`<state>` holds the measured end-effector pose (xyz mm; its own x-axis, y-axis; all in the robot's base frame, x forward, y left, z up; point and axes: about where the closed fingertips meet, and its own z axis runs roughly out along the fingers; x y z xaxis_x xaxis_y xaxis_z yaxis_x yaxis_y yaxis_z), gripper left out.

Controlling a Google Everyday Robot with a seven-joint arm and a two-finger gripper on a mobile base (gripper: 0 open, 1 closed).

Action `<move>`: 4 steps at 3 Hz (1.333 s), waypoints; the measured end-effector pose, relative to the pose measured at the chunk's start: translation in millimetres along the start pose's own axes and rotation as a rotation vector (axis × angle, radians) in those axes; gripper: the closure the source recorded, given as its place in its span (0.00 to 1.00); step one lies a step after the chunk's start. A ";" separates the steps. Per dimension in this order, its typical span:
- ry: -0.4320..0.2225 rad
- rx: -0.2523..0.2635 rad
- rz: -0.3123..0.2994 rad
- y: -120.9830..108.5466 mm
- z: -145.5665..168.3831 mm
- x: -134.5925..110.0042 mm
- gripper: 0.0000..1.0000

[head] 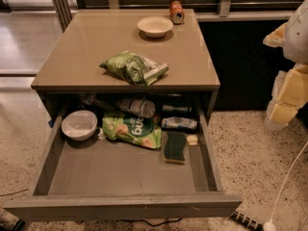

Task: Place green jalapeno chip bag into top drawer

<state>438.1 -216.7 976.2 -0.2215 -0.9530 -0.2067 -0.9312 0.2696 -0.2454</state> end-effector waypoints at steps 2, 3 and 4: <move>-0.001 0.004 0.000 -16.9 7.2 -2.7 0.00; -0.001 0.021 0.000 -71.4 34.2 -22.6 0.00; -0.008 0.030 -0.016 -147.9 76.5 -68.4 0.00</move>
Offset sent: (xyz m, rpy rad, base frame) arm 0.0416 -0.0045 -0.0090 -0.0010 0.0107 -0.0024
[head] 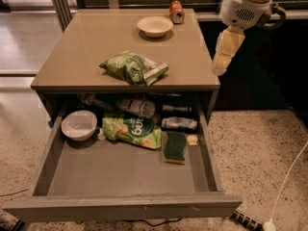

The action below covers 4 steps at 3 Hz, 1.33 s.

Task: Place green jalapeno chip bag into top drawer

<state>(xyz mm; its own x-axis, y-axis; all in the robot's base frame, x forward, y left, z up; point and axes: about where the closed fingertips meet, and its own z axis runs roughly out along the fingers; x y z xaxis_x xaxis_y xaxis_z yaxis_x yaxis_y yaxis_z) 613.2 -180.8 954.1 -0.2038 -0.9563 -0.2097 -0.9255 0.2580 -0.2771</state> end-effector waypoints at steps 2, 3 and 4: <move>-0.025 -0.028 -0.029 13.1 -4.6 -6.1 0.00; -0.046 -0.050 -0.081 30.0 -11.7 -18.1 0.00; -0.057 -0.056 -0.179 54.1 -13.7 -40.2 0.00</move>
Offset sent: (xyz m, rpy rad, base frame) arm -0.0205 0.0036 0.0039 0.0310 0.0374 0.0367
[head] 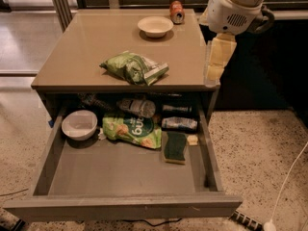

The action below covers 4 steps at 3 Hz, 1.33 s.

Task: Place green jalapeno chip bag into top drawer

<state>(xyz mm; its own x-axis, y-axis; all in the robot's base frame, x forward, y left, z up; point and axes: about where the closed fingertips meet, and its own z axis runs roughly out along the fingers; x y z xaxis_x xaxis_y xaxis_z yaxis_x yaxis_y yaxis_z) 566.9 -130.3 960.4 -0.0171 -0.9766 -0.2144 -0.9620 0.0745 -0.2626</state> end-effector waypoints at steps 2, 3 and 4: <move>-0.048 0.014 -0.003 -26.0 12.4 -18.6 0.00; -0.095 0.003 -0.003 -59.9 32.9 -42.1 0.00; -0.128 -0.024 -0.021 -90.6 61.0 -70.0 0.00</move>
Offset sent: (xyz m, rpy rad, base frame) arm 0.0706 0.0452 0.0011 0.1056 -0.0299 0.0308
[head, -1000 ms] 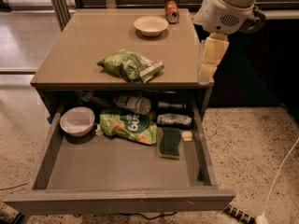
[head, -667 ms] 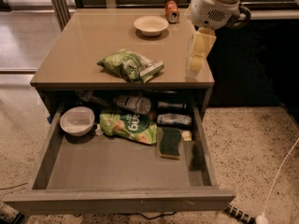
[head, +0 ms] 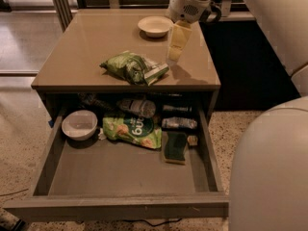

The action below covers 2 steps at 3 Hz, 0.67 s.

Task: Place green jalapeno chip bag into top drawer

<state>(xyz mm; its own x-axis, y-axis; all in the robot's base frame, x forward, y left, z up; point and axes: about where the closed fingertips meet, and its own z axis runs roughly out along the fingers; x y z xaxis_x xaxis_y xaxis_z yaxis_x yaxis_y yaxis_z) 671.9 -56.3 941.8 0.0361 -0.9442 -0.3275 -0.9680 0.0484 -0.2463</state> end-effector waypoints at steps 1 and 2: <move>0.004 0.005 -0.001 -1.9 2.8 -1.8 0.00; 0.099 0.043 0.013 -5.7 6.6 -2.6 0.00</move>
Offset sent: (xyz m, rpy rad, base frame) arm 0.0066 0.0076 -0.0003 -0.3969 -0.1183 -0.2216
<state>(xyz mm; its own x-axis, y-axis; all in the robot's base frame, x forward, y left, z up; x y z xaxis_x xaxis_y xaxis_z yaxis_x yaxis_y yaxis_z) 679.0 -52.0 938.1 -0.0030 -0.9707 -0.2402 -0.9565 0.0729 -0.2826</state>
